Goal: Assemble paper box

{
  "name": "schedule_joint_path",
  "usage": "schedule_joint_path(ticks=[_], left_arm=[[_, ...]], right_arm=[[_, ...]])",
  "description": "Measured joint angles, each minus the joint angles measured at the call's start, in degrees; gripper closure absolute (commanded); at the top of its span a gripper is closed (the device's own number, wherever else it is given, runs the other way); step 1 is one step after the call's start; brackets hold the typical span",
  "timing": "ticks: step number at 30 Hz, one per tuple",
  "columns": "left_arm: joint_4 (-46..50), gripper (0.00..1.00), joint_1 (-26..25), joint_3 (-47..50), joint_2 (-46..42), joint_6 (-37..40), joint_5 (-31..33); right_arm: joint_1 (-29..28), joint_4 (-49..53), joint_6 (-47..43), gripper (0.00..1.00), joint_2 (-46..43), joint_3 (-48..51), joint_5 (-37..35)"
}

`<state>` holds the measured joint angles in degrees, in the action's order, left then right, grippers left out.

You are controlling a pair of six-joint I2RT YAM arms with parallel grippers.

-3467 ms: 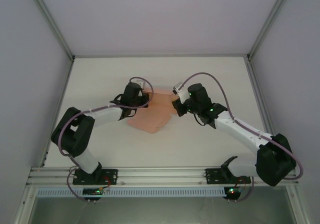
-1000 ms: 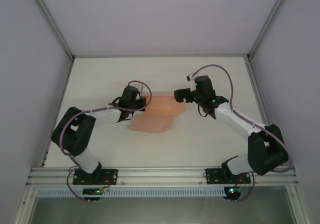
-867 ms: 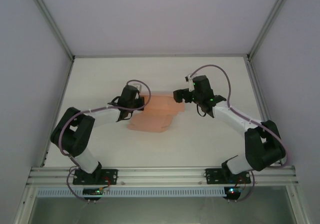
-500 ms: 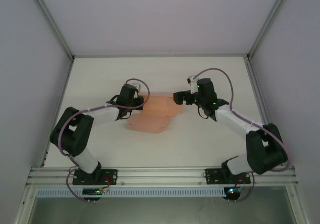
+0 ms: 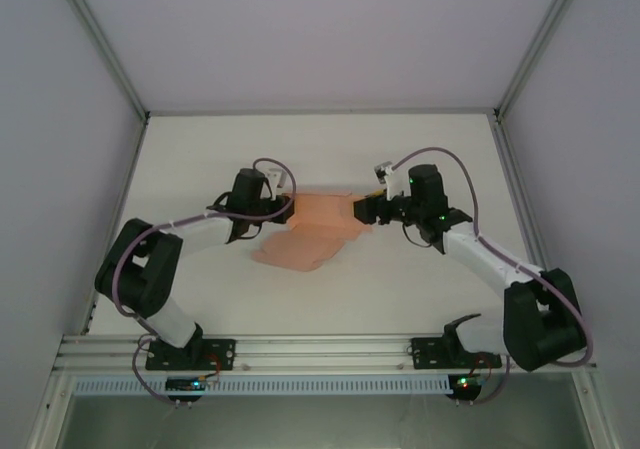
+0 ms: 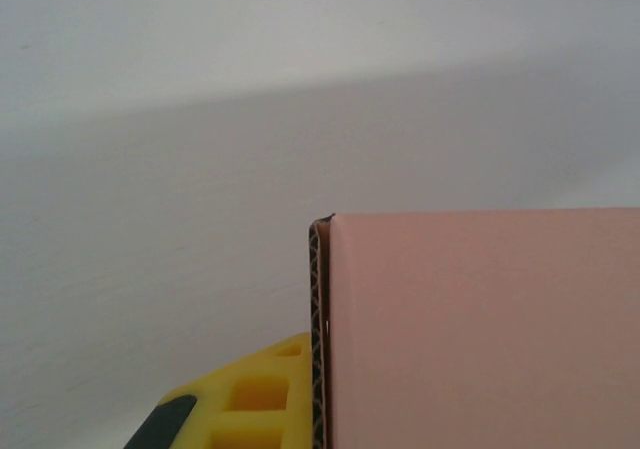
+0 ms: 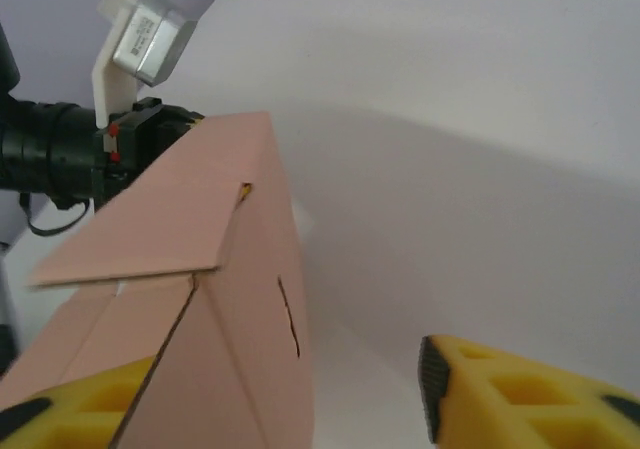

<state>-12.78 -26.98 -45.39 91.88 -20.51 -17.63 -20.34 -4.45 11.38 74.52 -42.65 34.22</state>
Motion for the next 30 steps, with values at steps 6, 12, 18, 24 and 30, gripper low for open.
schedule_joint_path(ticks=[6, 12, 18, 24, 30], left_arm=[[-3.67, 1.0, 0.17, 2.1, -1.79, 0.35, -3.58], [-6.29, 1.0, 0.37, 2.45, -2.38, 0.33, -5.57], [-8.17, 1.0, 0.44, 2.45, -2.38, 0.04, -6.8], [-6.97, 1.0, 0.31, 2.43, -2.49, 0.35, -3.8], [-5.01, 1.0, 0.31, 2.43, -2.75, 0.33, -0.22]], right_arm=[[0.13, -2.03, 2.64, 0.85, 1.62, -1.2, 8.31], [1.25, -7.23, 6.82, 0.93, 1.62, -1.09, 16.76], [1.33, -8.2, 9.62, 0.73, 1.51, -1.11, 19.3], [1.51, 3.02, 6.05, 0.21, -3.19, -2.34, 6.69], [1.81, 10.08, 3.34, 0.01, -11.06, -3.5, -8.63]])
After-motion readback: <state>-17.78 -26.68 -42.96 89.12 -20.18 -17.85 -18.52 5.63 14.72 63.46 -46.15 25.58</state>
